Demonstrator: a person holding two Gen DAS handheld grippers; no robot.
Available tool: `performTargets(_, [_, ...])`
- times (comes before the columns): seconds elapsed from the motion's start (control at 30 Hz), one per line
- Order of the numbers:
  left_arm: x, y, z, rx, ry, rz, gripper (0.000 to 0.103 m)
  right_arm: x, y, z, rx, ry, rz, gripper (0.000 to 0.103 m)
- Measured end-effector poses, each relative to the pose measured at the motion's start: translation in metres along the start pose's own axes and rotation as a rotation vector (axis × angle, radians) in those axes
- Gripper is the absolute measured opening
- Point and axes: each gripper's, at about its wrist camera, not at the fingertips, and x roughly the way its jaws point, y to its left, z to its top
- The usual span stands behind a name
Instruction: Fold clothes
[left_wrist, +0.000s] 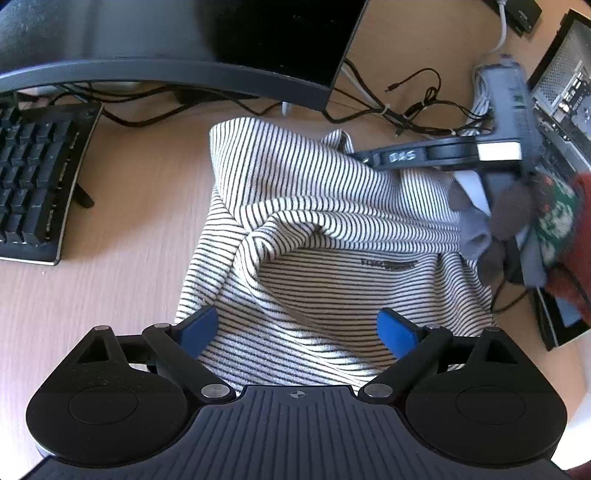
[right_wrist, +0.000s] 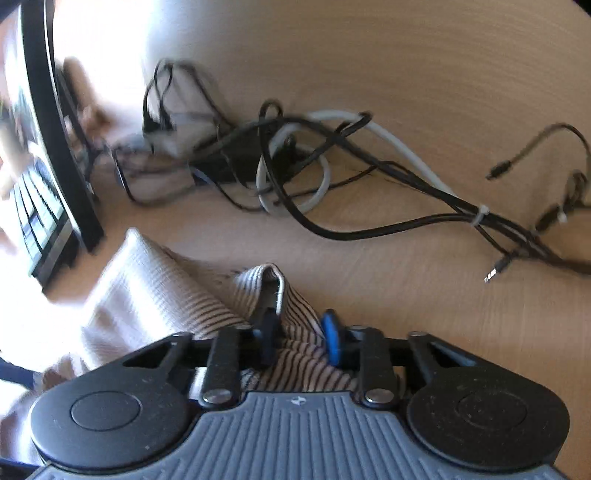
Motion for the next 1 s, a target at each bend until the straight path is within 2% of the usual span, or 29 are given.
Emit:
performTargets(0.17, [-0.031,0.022,0.015,-0.038,-0.067,-0.036,0.099,-0.068,0.012,-0.023,0.156,-0.090,0.156,0.011])
performTargets(0.27, [-0.044,0.035,0.028,-0.094,-0.097,-0.083,0.100,-0.084,0.034,-0.059,0.187,-0.064,0.190,0.011])
performTargets(0.4, [-0.036,0.030,0.051,-0.092,-0.128,-0.088,0.101,-0.077,0.045,-0.104,0.285,-0.042,0.157,0.011])
performTargets(0.47, [-0.026,0.018,0.061,-0.060,-0.127,-0.059,0.101,-0.076,0.051,-0.114,0.315,-0.062,0.138,0.011])
performTargets(0.57, [-0.004,0.002,0.064,-0.032,-0.112,0.015,0.100,-0.078,0.061,-0.118,0.294,-0.078,0.106,0.011])
performTargets(0.6, [0.002,0.000,0.063,-0.024,-0.109,0.034,0.094,-0.081,0.061,-0.119,0.289,-0.080,0.100,0.011])
performTargets(0.63, [0.006,0.000,0.061,-0.015,-0.107,0.048,0.085,-0.082,0.062,-0.119,0.284,-0.085,0.096,0.011])
performTargets(0.67, [0.010,-0.001,0.059,-0.006,-0.105,0.063,0.068,-0.085,0.063,-0.120,0.275,-0.093,0.091,0.011])
performTargets(0.77, [0.001,0.000,0.048,0.018,-0.112,0.049,0.063,-0.110,0.064,-0.117,0.225,-0.124,0.057,0.011])
performTargets(0.87, [-0.012,0.000,0.035,0.070,-0.119,0.043,0.062,-0.153,0.070,-0.100,0.170,-0.247,0.021,0.012])
performTargets(0.93, [-0.014,0.004,0.028,0.071,-0.106,0.031,0.061,-0.168,0.073,-0.084,0.133,-0.315,-0.049,0.020])
performTargets(1.0, [-0.013,0.009,0.021,0.061,-0.089,0.019,0.062,-0.163,0.070,-0.074,0.101,-0.321,-0.128,0.024])
